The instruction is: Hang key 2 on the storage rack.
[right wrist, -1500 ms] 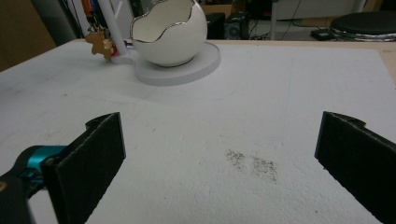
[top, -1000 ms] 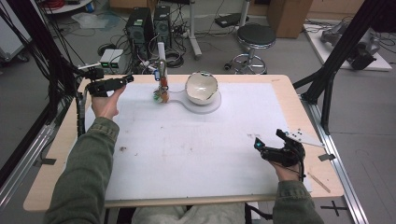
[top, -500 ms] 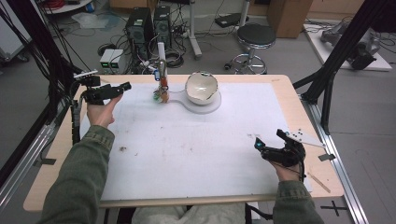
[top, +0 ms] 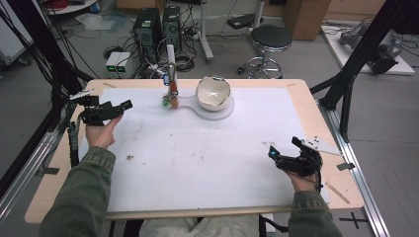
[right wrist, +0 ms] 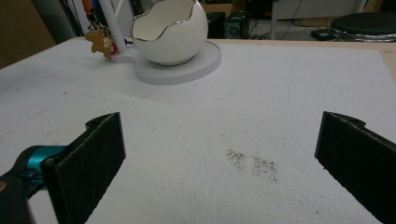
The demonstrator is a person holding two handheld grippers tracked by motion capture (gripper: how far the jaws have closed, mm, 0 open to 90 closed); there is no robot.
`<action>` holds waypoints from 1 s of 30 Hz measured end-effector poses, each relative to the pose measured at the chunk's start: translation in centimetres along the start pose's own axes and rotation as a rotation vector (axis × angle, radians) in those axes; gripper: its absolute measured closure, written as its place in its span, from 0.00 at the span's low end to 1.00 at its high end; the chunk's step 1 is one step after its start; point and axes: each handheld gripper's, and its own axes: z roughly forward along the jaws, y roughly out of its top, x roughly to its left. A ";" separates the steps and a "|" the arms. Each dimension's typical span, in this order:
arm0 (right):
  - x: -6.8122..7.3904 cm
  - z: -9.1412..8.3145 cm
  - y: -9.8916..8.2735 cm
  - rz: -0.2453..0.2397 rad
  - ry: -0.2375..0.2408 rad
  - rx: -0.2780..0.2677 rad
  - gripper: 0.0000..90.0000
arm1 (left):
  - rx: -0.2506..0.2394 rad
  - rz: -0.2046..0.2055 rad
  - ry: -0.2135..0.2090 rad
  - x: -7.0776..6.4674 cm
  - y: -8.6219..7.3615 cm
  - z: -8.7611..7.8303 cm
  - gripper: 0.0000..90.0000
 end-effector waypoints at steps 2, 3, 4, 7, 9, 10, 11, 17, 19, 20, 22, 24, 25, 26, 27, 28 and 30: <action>0.0 0.0 0.0 -0.001 -0.001 0.000 0.01 | -0.029 0.014 -0.001 -0.2 -0.3 -0.5 0.02; 0.0 0.0 0.0 -0.002 -0.001 0.001 0.01 | -0.034 0.032 0.007 -0.3 -0.4 -0.7 0.02; 0.0 0.0 0.0 -0.003 0.001 0.000 0.01 | -0.044 0.045 0.012 -0.4 -0.6 -0.9 0.02; 0.0 -0.1 0.0 0.001 -0.001 -0.001 0.01 | -0.043 0.071 0.022 -0.6 -0.9 -1.4 0.02; 0.0 -0.1 0.0 0.002 -0.001 -0.001 0.01 | -0.036 0.089 0.030 -0.6 -1.2 -1.8 0.02; 0.0 -0.1 0.0 0.001 0.000 0.000 0.01 | -0.032 0.097 0.038 -0.7 -1.4 -1.9 0.02; 0.0 -0.1 0.0 0.001 -0.003 0.000 0.01 | -0.025 0.112 0.047 -0.8 -1.6 -2.1 0.02; 0.0 -0.1 0.0 -0.002 -0.004 -0.001 0.01 | -0.043 0.170 0.096 -1.2 -2.7 -3.7 0.02; 0.0 -0.1 0.0 -0.002 -0.004 -0.001 0.01 | -0.060 0.170 0.106 -1.1 -3.0 -4.3 0.02; 0.0 -0.1 0.0 -0.003 -0.005 0.000 0.01 | -0.071 0.167 0.108 -1.0 -3.2 -4.5 0.02; 0.1 -0.1 0.0 0.000 -0.003 0.002 0.01 | -0.077 0.158 0.106 -0.9 -3.6 -4.9 0.02; 0.1 0.0 0.0 -0.001 -0.002 0.004 0.01 | -0.083 0.159 0.112 -0.8 -4.3 -5.1 0.02; 0.1 0.0 0.0 -0.001 -0.003 0.004 0.01 | -0.087 0.163 0.116 -0.7 -4.7 -5.2 0.02; 0.1 0.0 0.0 -0.001 -0.003 0.004 0.01 | -0.083 0.168 0.123 -0.6 -5.0 -5.2 0.02; 0.2 0.0 0.0 -0.001 -0.003 0.006 0.01 | -0.078 0.172 0.126 -0.6 -5.2 -5.3 0.02; 0.1 0.0 0.0 -0.007 -0.002 0.004 0.01 | -0.074 0.177 0.133 -0.6 -5.3 -5.4 0.02; 0.1 0.0 0.0 -0.005 -0.002 0.005 0.01 | -0.074 0.187 0.142 -0.7 -5.7 -5.9 0.02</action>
